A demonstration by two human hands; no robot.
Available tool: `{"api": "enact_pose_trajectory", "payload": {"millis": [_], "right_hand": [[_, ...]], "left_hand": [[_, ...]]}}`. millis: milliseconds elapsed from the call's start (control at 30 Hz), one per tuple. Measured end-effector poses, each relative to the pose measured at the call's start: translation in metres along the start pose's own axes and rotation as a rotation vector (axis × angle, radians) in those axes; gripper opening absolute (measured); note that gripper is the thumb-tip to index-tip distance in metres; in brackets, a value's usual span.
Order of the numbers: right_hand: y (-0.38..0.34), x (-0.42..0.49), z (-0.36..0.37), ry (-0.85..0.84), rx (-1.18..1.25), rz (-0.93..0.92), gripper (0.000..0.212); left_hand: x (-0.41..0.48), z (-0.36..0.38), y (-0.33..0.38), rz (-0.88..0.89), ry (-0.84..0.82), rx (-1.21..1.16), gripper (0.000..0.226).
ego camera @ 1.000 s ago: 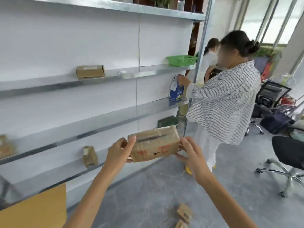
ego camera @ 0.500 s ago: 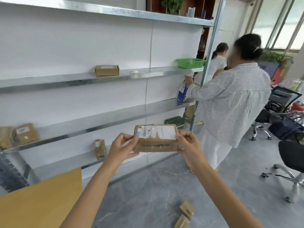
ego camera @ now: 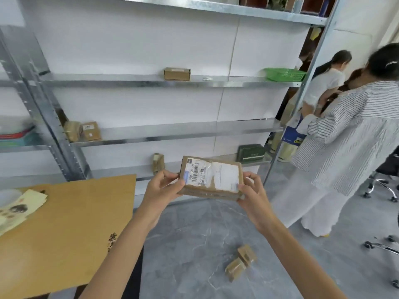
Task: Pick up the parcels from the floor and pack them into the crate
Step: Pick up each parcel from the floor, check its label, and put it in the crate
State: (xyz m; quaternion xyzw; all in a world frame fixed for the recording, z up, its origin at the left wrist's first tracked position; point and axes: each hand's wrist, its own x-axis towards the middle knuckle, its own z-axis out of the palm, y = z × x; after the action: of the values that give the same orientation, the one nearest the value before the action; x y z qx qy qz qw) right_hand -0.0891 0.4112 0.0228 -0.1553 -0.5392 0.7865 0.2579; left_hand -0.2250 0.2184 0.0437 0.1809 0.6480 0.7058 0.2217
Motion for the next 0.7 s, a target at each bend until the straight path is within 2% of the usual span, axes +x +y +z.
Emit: {"api": "enact_pose_trajectory", "payload": {"millis": [133, 233, 400, 533, 700], "right_hand": [[0.009, -0.031, 0.015, -0.094, 0.042, 0.073, 0.040], [0.017, -0.056, 0.040, -0.148, 0.047, 0.094, 0.032], [0.033, -0.104, 0.096, -0.292, 0.003, 0.086, 0.055], [0.055, -0.153, 0.153, -0.358, -0.006, 0.114, 0.049], [0.095, -0.218, 0.213, -0.383, -0.023, 0.176, 0.053]], "left_hand": [[-0.044, -0.023, 0.002, 0.016, 0.057, 0.050, 0.016], [-0.079, -0.053, 0.005, 0.028, 0.100, 0.065, 0.017], [-0.141, -0.115, 0.010, 0.009, 0.132, 0.077, 0.024], [-0.198, -0.174, 0.011, -0.011, 0.197, 0.085, 0.024], [-0.274, -0.241, 0.004, -0.042, 0.308, 0.066, 0.019]]}}
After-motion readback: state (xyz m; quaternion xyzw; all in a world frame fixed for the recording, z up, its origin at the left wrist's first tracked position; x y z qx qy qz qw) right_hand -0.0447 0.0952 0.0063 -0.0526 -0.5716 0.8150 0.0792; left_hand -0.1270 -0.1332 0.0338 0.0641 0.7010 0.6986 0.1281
